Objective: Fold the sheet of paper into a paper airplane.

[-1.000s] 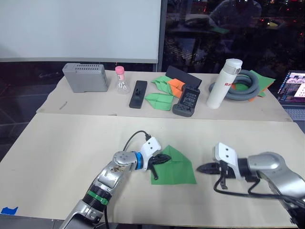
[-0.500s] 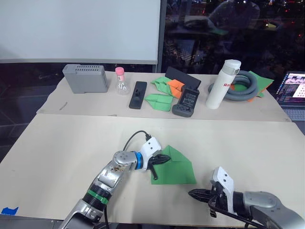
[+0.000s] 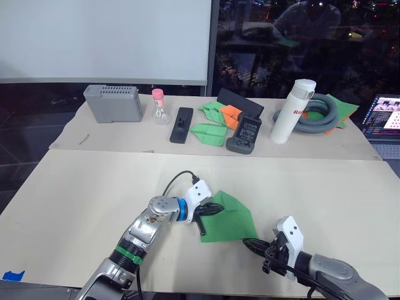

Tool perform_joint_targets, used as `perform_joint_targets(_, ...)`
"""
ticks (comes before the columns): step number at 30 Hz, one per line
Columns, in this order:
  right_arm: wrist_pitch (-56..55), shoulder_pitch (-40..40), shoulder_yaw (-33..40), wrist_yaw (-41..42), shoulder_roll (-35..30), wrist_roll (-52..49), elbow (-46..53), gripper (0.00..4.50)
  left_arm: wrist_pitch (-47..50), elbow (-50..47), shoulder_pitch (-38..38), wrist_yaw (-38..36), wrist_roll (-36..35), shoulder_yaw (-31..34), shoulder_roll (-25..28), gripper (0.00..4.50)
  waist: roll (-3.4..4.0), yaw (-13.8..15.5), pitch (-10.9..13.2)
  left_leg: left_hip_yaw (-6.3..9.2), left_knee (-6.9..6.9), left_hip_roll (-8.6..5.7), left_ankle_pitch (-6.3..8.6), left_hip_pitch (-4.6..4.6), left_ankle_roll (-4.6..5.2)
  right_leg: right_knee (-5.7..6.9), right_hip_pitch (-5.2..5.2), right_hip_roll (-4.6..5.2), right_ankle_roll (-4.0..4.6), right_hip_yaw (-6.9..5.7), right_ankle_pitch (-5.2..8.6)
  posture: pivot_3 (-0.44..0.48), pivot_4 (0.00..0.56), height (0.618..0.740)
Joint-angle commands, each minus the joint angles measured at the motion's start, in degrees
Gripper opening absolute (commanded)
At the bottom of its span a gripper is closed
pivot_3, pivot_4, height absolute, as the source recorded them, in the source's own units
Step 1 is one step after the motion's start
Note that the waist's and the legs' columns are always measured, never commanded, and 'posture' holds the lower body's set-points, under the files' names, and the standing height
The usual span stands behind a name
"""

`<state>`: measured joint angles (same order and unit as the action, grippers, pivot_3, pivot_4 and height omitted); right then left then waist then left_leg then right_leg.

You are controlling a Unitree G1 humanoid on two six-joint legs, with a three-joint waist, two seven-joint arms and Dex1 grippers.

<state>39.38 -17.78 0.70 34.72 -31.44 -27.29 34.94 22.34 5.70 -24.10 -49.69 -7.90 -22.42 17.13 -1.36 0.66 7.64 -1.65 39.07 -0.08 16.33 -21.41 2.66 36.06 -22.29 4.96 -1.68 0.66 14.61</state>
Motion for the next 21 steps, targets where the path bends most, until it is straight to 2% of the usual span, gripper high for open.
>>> perform_joint_targets(1, 0.0, 0.1, 1.6, -0.9, -0.1, -0.9, 1.8, 0.03, 0.7, 1.7, 1.1, -0.5, 1.3, -1.4, 0.2, 0.00, 0.00, 0.0, 0.0, 0.00, 0.00, 0.00, 0.00, 0.00, 0.00, 0.00, 0.00, 0.00, 0.00, 0.00, 0.00, 0.000, 0.150, 0.740)
perform_joint_targets(12, -10.3, -1.6, 3.6, 1.4, 5.1, -2.6, 1.9, 0.03, 0.6, 2.0, 1.0, -1.0, 1.3, -1.2, 0.5, 0.00, 0.00, 0.0, 0.0, 0.00, 0.00, -0.01, 0.01, -0.03, 0.02, -0.02, -0.01, -0.04, -0.05, -0.02, 0.03, 0.000, 0.150, 0.740)
perform_joint_targets(21, -17.7, -2.1, 1.1, 4.0, 4.1, 1.9, 0.1, 0.03, 0.3, 2.4, 0.8, -1.4, 1.4, -1.0, 0.7, 0.00, 0.01, 0.0, 0.0, 0.00, 0.00, -0.01, 0.02, -0.03, 0.03, -0.01, -0.01, -0.06, -0.07, -0.02, 0.05, 0.000, 0.150, 0.740)
